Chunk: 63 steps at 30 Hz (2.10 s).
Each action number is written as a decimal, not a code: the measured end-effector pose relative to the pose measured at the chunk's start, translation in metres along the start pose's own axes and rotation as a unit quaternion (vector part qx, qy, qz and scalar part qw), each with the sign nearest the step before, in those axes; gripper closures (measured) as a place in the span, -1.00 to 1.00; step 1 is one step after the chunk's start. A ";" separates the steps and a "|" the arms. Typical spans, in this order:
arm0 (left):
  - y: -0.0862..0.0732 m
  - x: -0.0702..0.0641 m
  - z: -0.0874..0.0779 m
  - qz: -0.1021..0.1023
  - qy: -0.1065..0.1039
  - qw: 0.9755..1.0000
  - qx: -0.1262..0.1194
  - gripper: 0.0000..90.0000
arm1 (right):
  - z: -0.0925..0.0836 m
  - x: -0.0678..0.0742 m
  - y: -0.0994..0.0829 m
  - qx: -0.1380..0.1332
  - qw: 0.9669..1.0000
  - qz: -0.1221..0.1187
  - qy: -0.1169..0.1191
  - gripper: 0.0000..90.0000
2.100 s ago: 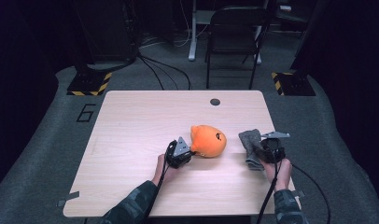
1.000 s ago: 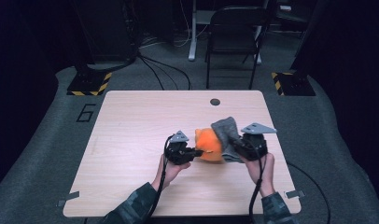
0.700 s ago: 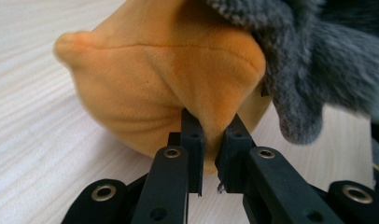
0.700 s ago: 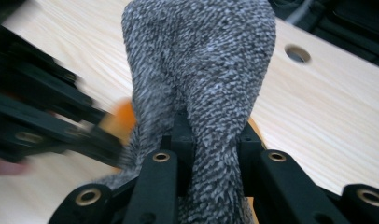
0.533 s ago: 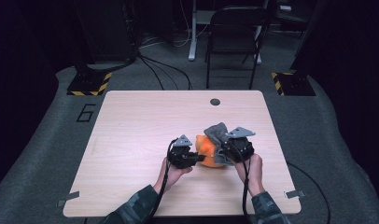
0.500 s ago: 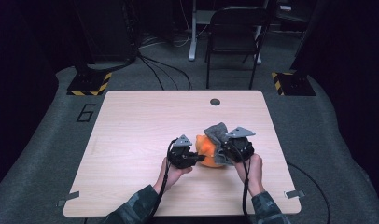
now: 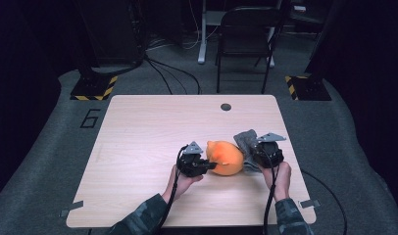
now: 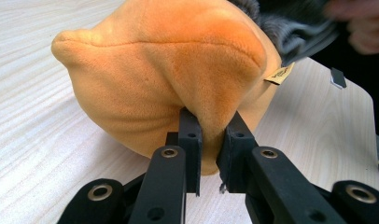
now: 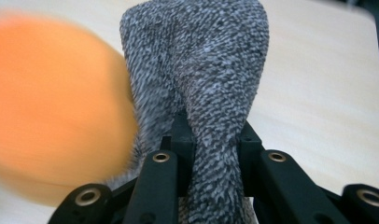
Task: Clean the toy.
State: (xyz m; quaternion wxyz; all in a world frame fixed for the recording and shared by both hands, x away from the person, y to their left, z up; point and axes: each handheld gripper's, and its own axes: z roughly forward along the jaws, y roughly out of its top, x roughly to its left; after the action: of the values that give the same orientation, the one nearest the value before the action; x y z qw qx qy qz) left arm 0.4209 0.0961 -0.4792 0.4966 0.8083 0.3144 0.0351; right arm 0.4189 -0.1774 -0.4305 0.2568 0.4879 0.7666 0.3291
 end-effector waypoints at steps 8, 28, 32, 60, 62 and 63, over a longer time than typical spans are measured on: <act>0.000 -0.002 0.000 0.004 0.003 1.000 0.002 0.79 | -0.034 0.058 0.029 -0.071 0.992 -0.053 0.092 0.69; -0.002 -0.001 0.003 0.005 0.001 1.000 0.003 0.79 | 0.004 0.025 0.000 0.000 0.999 -0.032 0.019 0.69; -0.002 -0.001 0.003 0.004 -0.001 1.000 0.004 0.79 | 0.013 0.013 -0.008 0.022 1.000 -0.015 0.008 0.69; -0.002 0.001 0.002 0.005 -0.006 1.000 0.001 0.78 | -0.018 0.008 0.009 -0.016 1.000 -0.015 0.015 0.68; -0.002 0.001 0.002 0.005 -0.006 1.000 0.001 0.78 | -0.029 0.018 0.015 -0.036 0.999 -0.021 0.028 0.68; -0.002 0.001 0.002 0.006 -0.004 1.000 0.002 0.78 | -0.033 0.024 0.019 -0.044 0.998 -0.033 0.035 0.68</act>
State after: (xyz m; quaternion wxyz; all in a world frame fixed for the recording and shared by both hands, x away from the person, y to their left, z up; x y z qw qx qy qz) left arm 0.4211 0.0955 -0.4825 0.4961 0.8112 0.3077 0.0339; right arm 0.3967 -0.1584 -0.3965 0.2616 0.4386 0.7755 0.3713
